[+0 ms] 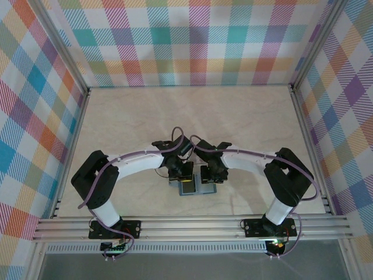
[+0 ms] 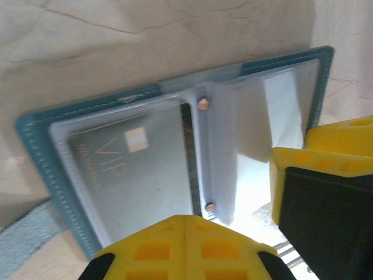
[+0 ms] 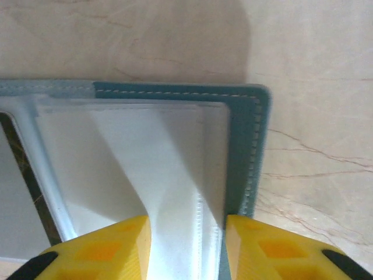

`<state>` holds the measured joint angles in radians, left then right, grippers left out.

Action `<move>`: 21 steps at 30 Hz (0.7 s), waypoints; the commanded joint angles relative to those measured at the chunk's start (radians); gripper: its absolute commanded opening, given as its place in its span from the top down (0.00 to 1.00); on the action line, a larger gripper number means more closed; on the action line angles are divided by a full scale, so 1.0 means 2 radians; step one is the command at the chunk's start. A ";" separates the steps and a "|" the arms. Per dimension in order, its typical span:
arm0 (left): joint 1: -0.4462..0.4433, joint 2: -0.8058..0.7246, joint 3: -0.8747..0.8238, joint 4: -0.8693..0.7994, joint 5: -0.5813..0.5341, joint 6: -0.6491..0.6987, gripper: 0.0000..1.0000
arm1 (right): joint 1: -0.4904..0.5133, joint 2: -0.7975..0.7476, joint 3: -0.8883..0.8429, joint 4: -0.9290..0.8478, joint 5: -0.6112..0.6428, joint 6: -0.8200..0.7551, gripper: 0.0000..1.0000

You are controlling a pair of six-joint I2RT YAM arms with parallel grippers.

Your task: Take the credit cards out of the card holder

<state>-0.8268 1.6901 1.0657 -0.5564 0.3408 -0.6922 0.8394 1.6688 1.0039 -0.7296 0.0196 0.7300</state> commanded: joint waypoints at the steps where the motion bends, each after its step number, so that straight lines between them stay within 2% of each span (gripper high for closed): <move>1: -0.018 0.024 0.018 0.014 0.011 -0.018 1.00 | -0.004 -0.026 -0.013 -0.016 0.013 0.015 0.56; 5: -0.030 0.047 0.032 0.020 0.011 -0.022 1.00 | -0.021 -0.035 -0.041 0.008 -0.007 0.015 0.60; 13: -0.043 0.094 0.052 0.035 0.021 -0.030 1.00 | -0.040 -0.037 -0.087 0.076 -0.067 0.016 0.78; 21: -0.050 0.115 0.067 0.034 0.026 -0.031 1.00 | -0.040 -0.035 -0.092 0.100 -0.095 0.013 0.85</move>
<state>-0.8928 1.8851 1.1671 -0.5110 0.3668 -0.7448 0.7425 1.5845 0.8429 -0.6147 -0.0971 0.7509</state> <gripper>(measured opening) 0.050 0.151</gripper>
